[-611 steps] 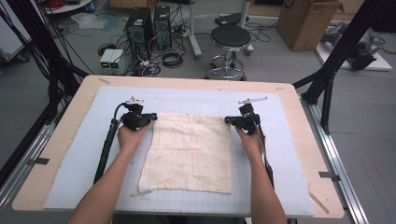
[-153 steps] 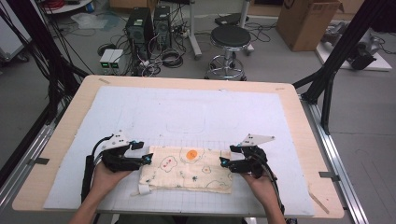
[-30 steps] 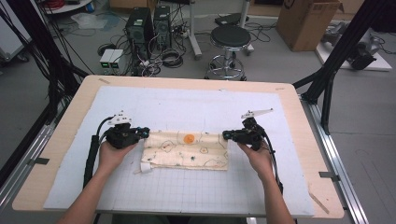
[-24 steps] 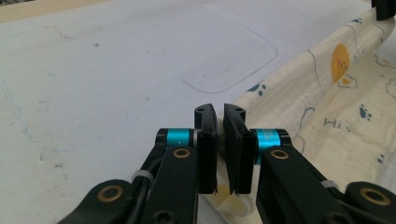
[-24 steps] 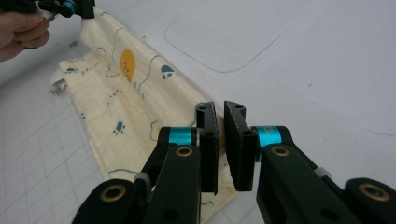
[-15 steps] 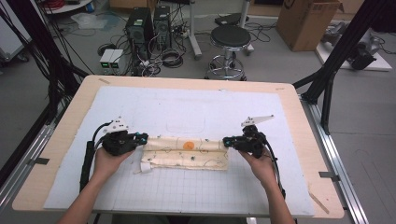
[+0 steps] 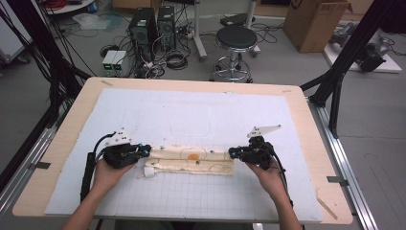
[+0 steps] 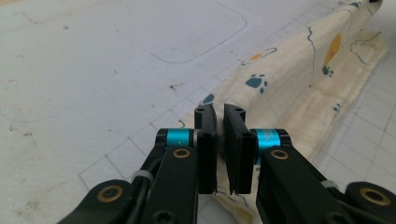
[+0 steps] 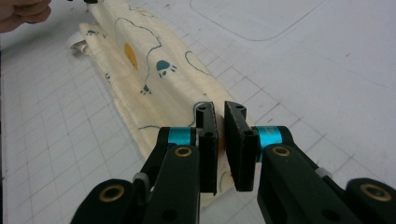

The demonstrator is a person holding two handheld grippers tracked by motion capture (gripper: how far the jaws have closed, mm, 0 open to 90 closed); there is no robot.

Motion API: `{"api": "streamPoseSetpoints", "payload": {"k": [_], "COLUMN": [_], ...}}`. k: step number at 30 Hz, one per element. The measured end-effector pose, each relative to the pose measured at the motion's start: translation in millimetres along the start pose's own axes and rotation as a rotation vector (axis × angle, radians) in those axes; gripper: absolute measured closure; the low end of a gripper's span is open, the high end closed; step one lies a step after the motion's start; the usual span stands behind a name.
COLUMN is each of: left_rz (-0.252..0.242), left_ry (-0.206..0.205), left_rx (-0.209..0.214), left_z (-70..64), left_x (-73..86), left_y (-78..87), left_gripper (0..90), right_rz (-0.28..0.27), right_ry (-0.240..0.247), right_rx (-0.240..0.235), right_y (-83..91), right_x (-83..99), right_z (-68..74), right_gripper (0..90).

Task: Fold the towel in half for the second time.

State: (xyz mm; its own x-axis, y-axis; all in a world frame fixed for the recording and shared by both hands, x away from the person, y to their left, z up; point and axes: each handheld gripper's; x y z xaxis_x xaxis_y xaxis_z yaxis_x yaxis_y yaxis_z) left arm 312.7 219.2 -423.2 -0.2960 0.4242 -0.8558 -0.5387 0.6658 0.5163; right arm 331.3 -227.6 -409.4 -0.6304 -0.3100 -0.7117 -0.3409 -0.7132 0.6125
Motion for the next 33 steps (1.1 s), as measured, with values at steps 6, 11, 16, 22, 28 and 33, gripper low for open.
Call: {"api": "streamPoseSetpoints", "payload": {"k": [6,11,16,22,28,33], "left_rz": [0.023,0.048,0.055,0.066,0.079,0.080], "left_ry": [-0.016,-0.036,-0.044,-0.055,-0.056,-0.055], "left_rx": [0.018,0.033,0.044,0.057,0.066,0.082], "left_z": [-6.7,-12.5,-14.8,-19.2,-21.6,-23.2], "left_x": [6.7,10.2,12.9,16.2,19.4,19.6], "left_y": [2.0,3.7,6.3,7.8,7.9,8.4], "left_gripper": [82.9,83.0,82.3,81.9,80.2,72.6], "right_rz": [0.020,0.040,0.041,0.051,0.059,0.062], "right_ry": [0.012,0.021,0.029,0.032,0.035,0.037], "right_rx": [0.009,0.015,0.017,0.021,0.022,0.027], "right_y": [-1.3,-2.9,-2.7,-1.9,-2.7,-2.7], "right_x": [7.3,13.6,17.5,22.6,28.7,34.4], "right_z": [5.5,9.3,11.5,12.9,14.9,17.1], "right_gripper": [83.5,83.2,83.0,82.3,80.8,74.6]}}
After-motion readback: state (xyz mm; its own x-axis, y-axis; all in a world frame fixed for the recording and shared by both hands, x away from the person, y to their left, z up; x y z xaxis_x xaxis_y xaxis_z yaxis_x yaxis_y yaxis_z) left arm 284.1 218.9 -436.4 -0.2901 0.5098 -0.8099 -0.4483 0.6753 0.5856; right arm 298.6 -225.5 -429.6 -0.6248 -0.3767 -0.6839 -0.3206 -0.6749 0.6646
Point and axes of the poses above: each handheld gripper's, and its own axes: y roughly backward along the jaws, x roughly out of its underside, z roughly to its left, and after that the axes turned 7 degrees about -y, right-handed
